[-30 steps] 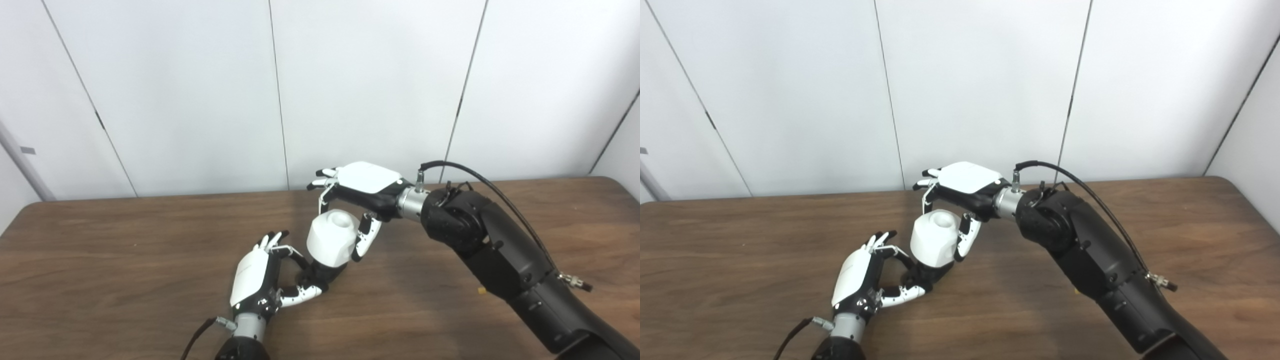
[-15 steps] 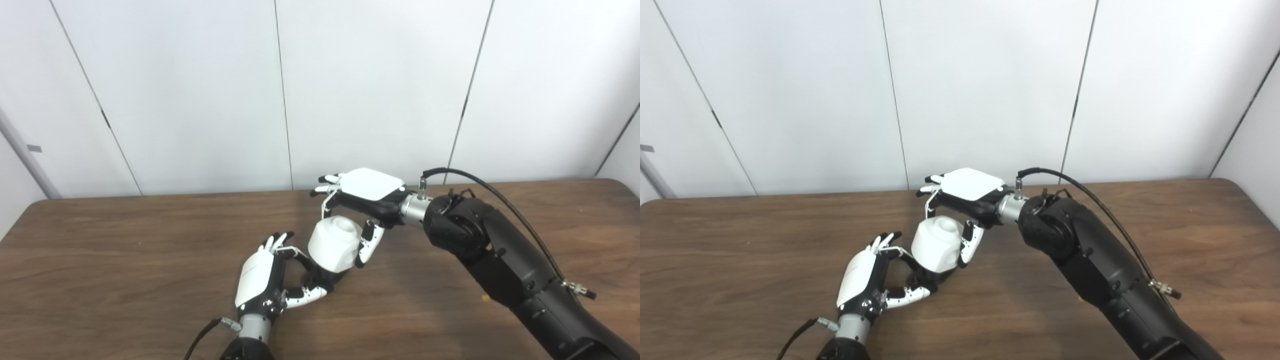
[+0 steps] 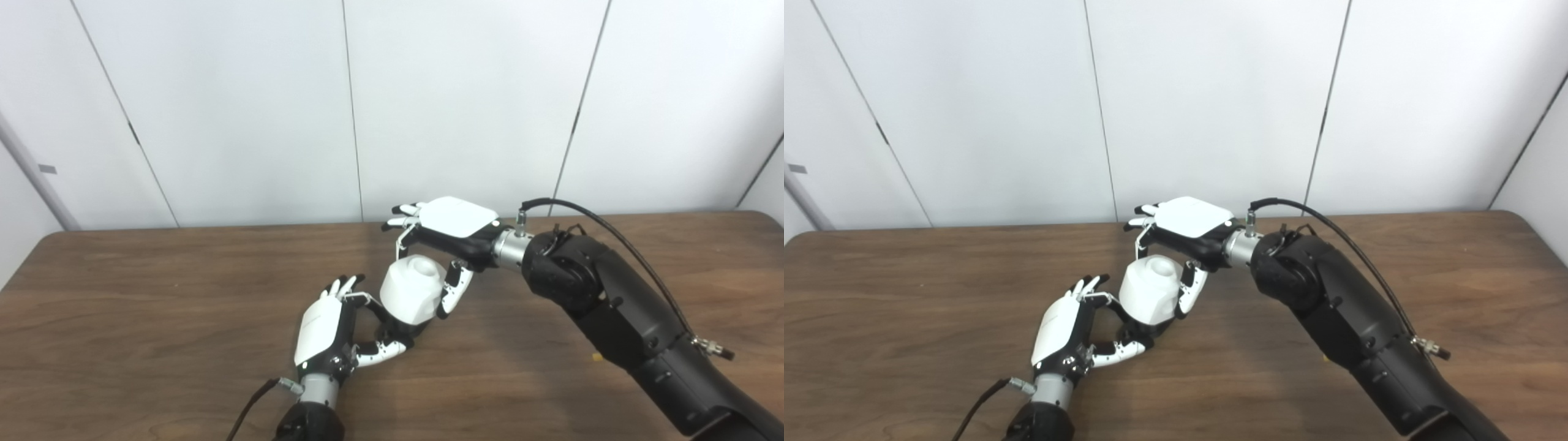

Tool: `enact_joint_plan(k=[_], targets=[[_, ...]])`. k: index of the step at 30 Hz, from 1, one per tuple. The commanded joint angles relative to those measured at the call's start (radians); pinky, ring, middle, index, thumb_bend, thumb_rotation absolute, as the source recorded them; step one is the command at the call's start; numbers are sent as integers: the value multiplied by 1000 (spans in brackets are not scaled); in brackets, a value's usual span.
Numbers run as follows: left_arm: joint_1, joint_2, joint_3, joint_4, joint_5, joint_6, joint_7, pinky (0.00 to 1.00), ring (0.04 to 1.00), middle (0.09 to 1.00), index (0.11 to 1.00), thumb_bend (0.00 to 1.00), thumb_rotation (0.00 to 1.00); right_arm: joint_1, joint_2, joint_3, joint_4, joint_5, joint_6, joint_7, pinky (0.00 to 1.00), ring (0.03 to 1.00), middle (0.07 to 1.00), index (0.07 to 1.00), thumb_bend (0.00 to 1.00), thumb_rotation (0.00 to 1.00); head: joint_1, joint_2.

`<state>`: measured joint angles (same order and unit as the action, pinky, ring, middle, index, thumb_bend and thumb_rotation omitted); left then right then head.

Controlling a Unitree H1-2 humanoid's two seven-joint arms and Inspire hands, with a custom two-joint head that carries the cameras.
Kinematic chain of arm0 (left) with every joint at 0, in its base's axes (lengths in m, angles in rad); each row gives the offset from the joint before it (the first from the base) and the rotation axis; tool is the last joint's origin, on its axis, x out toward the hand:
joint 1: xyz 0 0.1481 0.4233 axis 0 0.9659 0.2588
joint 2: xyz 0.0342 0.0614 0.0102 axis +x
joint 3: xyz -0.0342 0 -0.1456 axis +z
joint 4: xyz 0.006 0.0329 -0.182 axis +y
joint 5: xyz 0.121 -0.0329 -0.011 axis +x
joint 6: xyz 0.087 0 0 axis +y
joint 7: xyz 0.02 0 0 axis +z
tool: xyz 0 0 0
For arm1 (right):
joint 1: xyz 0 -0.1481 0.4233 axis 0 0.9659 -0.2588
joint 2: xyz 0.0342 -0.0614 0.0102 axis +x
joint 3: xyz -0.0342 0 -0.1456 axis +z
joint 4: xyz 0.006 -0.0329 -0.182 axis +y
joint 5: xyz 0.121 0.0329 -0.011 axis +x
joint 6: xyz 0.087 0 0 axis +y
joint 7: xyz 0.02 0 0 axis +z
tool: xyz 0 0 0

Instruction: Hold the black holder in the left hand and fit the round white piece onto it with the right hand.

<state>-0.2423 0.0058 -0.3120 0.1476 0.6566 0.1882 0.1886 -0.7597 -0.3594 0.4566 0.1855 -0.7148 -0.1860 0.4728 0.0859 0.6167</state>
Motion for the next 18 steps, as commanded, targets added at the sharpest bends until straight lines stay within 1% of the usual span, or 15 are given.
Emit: enact_joint_plan(k=[1, 13, 18], targets=[[21, -35, -32, -3, -14, 11, -36, 1000, 1000, 931, 480, 522, 49, -29, 12, 9, 0, -3, -20, -11, 1000, 1000, 924, 477, 523, 129, 1, 1], [11, -47, -35, 16, -8, 10, -26, 1000, 1000, 929, 480, 523, 49, -29, 14, 21, -5, -14, -22, -6, 986, 1000, 920, 478, 523, 130, 10, -1], [9, -50, -34, 17, -10, 13, -28, 1000, 1000, 932, 480, 523, 49, -24, 21, 25, -6, -10, -21, 0, 1000, 1000, 919, 477, 523, 129, 12, -1]])
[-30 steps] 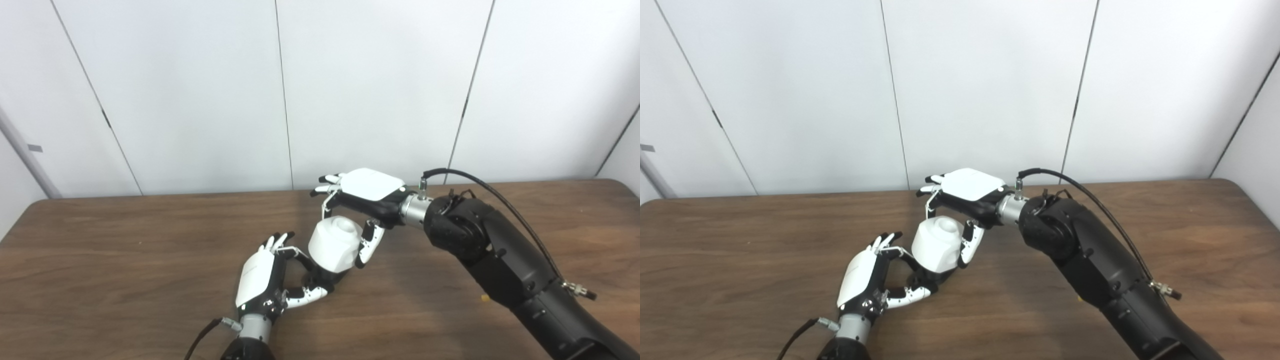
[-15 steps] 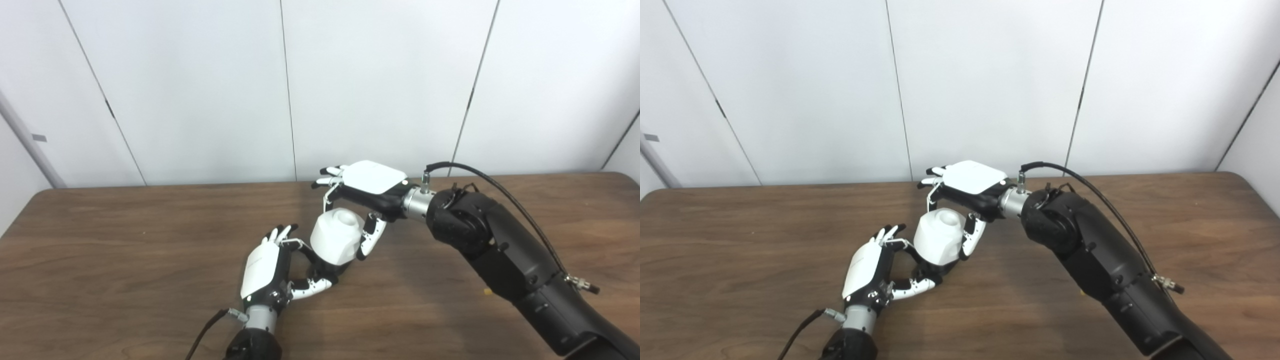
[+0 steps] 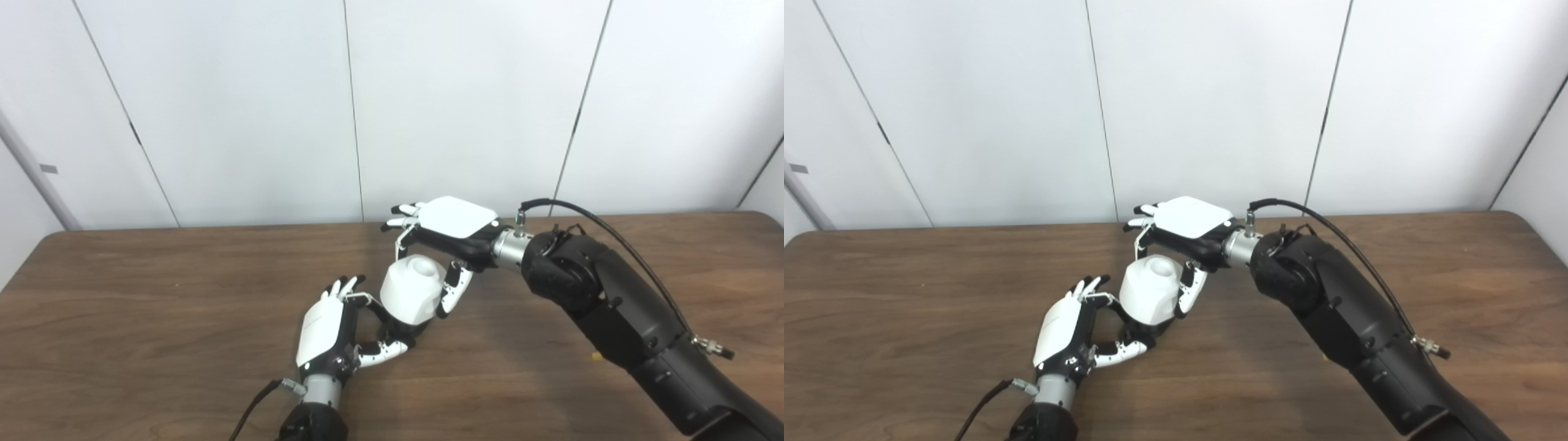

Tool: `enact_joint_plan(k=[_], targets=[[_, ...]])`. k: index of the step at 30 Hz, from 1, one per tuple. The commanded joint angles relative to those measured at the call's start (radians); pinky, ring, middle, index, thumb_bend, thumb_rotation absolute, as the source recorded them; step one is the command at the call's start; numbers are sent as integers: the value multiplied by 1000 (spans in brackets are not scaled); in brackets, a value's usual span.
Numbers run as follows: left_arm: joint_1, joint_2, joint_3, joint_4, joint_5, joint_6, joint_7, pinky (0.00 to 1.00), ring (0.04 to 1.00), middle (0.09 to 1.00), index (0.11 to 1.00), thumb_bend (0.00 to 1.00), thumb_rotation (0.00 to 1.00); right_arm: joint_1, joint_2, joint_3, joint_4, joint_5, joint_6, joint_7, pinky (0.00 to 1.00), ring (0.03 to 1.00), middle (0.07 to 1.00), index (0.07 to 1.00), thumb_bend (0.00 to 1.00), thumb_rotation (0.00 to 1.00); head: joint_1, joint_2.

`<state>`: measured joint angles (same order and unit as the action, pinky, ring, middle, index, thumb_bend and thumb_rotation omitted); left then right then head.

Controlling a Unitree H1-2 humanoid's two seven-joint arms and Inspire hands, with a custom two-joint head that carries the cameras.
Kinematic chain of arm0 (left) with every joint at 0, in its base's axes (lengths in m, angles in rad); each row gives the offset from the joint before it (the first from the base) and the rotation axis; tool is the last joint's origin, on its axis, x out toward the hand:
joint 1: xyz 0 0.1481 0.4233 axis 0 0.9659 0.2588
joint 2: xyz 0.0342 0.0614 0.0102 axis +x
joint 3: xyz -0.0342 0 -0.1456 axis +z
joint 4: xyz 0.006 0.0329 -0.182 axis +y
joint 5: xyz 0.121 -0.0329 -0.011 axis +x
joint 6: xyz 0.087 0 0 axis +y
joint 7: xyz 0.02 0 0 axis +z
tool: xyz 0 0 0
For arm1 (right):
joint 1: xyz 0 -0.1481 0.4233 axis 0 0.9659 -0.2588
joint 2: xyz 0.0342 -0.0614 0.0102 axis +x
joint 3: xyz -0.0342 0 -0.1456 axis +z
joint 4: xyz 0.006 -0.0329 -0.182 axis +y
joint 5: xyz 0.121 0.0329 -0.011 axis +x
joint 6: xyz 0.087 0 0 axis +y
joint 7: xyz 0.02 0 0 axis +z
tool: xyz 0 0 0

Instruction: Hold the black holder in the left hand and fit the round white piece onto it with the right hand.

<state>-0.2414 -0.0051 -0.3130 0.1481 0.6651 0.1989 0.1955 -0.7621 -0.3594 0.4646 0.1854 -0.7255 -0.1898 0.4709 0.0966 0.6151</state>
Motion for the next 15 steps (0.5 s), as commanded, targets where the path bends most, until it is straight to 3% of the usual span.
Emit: enact_joint_plan(k=[1, 15], targets=[[7, -40, -33, 16, -17, 5, -35, 1000, 1000, 933, 481, 523, 49, -20, 22, 20, -5, -1, -20, 0, 996, 1000, 917, 477, 523, 130, 1, 0], [4, -42, -36, 19, -16, 4, -30, 1000, 1000, 932, 481, 522, 50, -18, 31, 29, -7, -6, -13, 8, 990, 1000, 921, 478, 522, 133, -3, -2]])
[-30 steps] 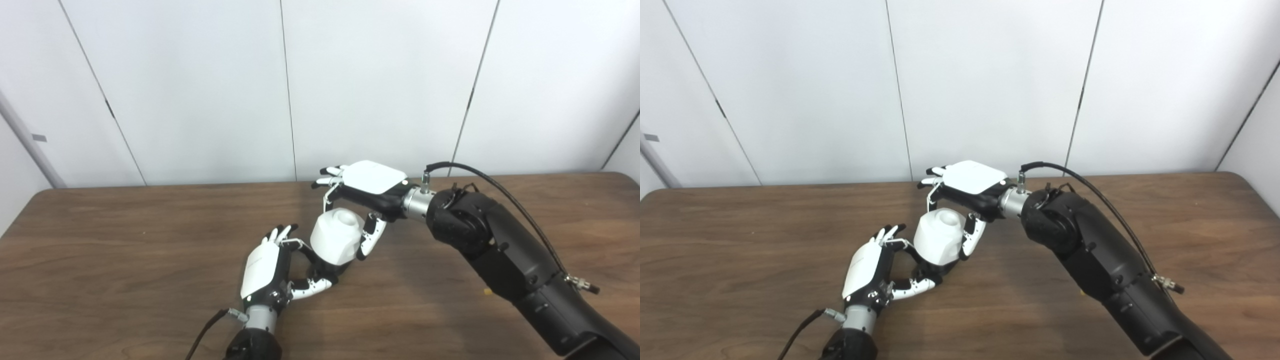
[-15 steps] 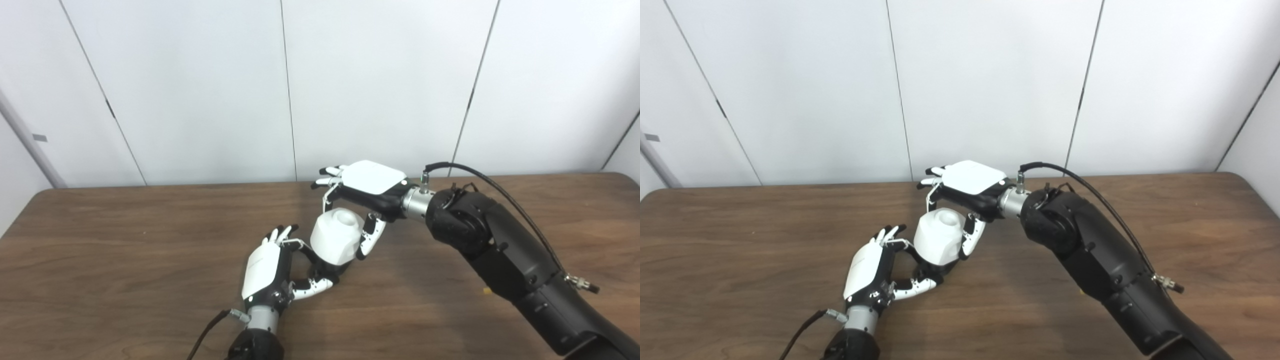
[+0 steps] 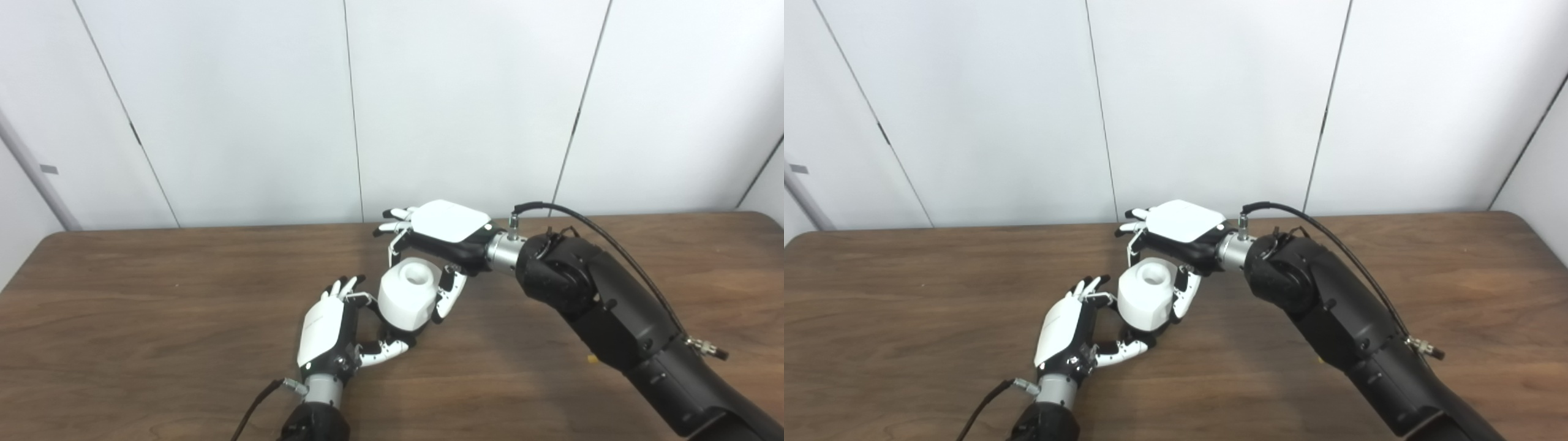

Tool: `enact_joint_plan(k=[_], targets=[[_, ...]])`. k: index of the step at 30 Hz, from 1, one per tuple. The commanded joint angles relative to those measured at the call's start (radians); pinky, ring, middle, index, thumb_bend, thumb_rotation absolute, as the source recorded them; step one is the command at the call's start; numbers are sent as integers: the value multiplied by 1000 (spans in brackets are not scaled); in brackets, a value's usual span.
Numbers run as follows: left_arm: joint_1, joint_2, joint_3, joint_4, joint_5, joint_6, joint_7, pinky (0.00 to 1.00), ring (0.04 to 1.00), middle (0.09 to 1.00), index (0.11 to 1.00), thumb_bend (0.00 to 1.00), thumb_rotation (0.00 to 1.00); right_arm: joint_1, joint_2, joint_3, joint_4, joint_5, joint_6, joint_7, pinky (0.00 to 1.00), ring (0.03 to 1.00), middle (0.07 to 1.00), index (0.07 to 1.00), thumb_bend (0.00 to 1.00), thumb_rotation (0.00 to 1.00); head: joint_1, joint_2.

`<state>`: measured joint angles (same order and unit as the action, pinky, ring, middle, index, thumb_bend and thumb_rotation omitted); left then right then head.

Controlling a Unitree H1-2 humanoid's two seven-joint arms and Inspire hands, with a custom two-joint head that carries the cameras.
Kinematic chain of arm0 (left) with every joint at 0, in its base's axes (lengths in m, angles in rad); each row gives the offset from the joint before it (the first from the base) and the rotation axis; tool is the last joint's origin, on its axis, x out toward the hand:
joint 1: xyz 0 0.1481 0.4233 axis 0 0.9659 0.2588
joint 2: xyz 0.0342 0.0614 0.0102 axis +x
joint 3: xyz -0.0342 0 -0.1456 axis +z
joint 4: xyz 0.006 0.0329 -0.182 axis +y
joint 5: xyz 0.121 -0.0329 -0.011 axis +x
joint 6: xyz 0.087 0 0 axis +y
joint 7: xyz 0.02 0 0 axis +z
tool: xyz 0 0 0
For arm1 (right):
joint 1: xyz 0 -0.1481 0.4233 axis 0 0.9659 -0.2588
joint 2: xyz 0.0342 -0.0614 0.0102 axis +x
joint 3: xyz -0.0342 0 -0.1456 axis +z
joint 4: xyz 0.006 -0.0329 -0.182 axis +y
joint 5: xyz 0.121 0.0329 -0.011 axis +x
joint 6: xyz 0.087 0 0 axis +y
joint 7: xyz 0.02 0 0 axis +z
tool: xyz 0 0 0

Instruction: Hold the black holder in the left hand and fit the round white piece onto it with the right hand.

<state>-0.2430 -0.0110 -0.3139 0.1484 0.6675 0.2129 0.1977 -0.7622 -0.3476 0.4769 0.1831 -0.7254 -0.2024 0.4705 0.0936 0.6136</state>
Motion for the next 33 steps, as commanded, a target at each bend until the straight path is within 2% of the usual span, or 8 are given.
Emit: enact_joint_plan(k=[1, 13, 14, 15, 17, 25, 33], targets=[[5, -36, -34, 18, -20, -9, -34, 1000, 1000, 933, 481, 522, 50, -18, 19, 18, -6, -9, -1, 9, 988, 1000, 922, 478, 522, 133, 0, 0], [6, -31, -35, 16, -18, -10, -34, 1000, 1000, 931, 481, 522, 49, -25, -1, 23, -18, -21, 5, 27, 960, 1000, 962, 493, 520, 141, -9, -2], [6, -30, -35, 16, -19, -10, -36, 1000, 1000, 933, 481, 522, 49, -24, -1, 21, -18, -21, 8, 29, 949, 1000, 962, 561, 708, 130, -9, -2], [6, -30, -34, 16, -20, -9, -36, 1000, 1000, 934, 481, 522, 49, -23, -2, 20, -21, -19, 14, 35, 944, 1000, 965, 603, 807, 125, -9, -2], [6, -30, -34, 19, -20, -12, -33, 1000, 1000, 931, 480, 522, 49, -22, -4, 17, -32, -14, 39, 63, 968, 1000, 986, 691, 905, 140, -9, -2], [6, -31, -34, 24, -20, -15, -30, 1000, 1000, 931, 480, 522, 49, -34, -9, 14, -57, -3, 104, 142, 1000, 1000, 1000, 837, 997, 251, -12, -9], [2, -32, -32, 32, -22, -17, -31, 1000, 1000, 933, 480, 522, 49, -47, -11, 3, -62, 19, 138, 187, 1000, 1000, 1000, 987, 1000, 315, -13, -11]])
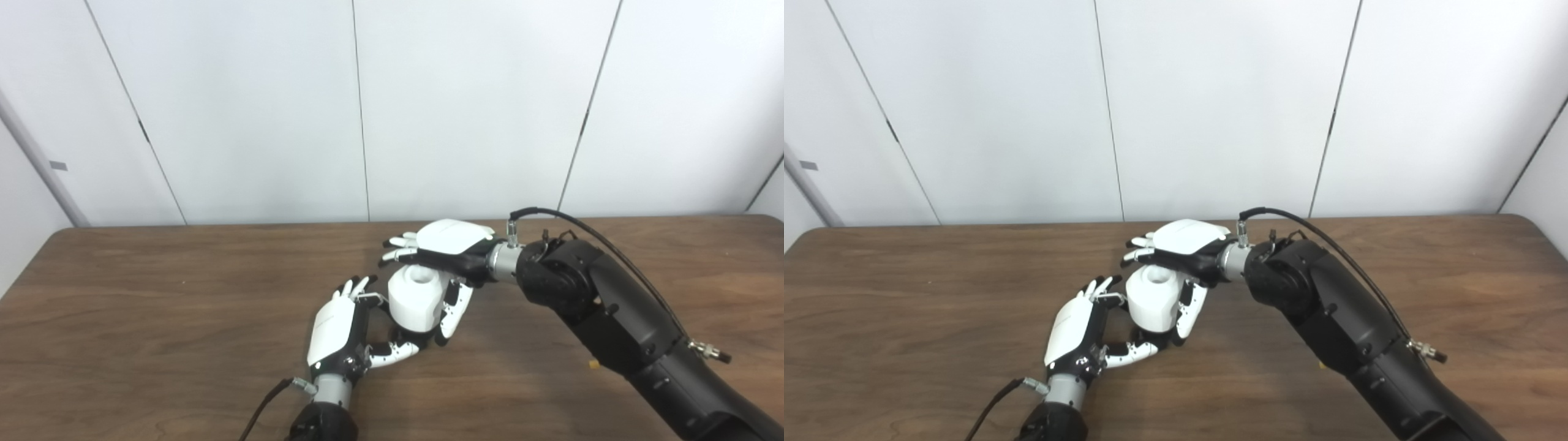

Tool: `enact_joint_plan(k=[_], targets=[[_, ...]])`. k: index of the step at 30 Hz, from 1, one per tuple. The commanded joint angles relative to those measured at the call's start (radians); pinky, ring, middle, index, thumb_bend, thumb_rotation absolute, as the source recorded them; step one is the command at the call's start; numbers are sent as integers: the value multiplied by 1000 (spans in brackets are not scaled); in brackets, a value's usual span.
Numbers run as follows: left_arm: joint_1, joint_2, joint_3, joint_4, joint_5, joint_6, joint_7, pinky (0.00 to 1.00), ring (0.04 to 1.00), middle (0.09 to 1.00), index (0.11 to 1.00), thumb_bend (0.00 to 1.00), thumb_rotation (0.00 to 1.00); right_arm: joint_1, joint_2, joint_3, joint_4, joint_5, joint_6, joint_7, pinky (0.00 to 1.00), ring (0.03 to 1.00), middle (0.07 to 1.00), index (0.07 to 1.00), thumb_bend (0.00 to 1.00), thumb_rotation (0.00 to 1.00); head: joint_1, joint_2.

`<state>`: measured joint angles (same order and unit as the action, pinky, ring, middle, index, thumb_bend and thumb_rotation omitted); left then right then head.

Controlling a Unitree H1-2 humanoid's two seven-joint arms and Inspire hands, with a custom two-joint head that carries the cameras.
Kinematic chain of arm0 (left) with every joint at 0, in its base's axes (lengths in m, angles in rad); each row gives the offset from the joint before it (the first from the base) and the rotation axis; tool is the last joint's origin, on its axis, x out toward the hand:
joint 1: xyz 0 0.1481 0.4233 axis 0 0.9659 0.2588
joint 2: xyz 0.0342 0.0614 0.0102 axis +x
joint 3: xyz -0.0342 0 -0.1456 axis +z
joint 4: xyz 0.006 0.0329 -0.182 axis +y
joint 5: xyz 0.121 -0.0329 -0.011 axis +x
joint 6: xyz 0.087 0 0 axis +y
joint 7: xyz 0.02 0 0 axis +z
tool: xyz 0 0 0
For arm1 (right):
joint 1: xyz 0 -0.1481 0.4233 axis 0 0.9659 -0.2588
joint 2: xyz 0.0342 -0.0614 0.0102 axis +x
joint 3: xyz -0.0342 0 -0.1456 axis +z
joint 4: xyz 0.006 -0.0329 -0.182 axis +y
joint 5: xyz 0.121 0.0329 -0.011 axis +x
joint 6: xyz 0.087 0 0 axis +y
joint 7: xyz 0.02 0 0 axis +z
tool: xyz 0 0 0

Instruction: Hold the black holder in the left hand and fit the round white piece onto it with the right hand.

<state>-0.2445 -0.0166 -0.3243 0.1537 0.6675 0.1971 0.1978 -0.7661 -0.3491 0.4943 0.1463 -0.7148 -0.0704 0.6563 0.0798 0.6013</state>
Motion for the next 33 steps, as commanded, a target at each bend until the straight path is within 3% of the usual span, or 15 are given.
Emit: enact_joint_plan(k=[1, 9, 23, 33], targets=[[3, -26, -22, 27, -22, -1, -31, 1000, 1000, 934, 480, 522, 49, -42, -10, -15, -26, 10, 7, 3, 1000, 1000, 1000, 995, 1000, 325, -1, 1], [0, -23, -13, 37, -32, -10, -32, 1000, 1000, 934, 480, 523, 49, -36, -16, -39, -43, 50, 16, 1, 1000, 1000, 1000, 1000, 1000, 342, -11, -8], [-7, -9, 0, 63, -37, -41, -29, 1000, 1000, 934, 480, 522, 50, -13, -44, -106, -163, 147, 118, 59, 1000, 1000, 1000, 1000, 1000, 362, -26, -16], [-8, -4, 12, 73, -47, -58, -28, 1000, 1000, 934, 480, 522, 49, 40, -52, -172, -250, 204, 166, 38, 1000, 1000, 1000, 1000, 1000, 393, -29, -23]])
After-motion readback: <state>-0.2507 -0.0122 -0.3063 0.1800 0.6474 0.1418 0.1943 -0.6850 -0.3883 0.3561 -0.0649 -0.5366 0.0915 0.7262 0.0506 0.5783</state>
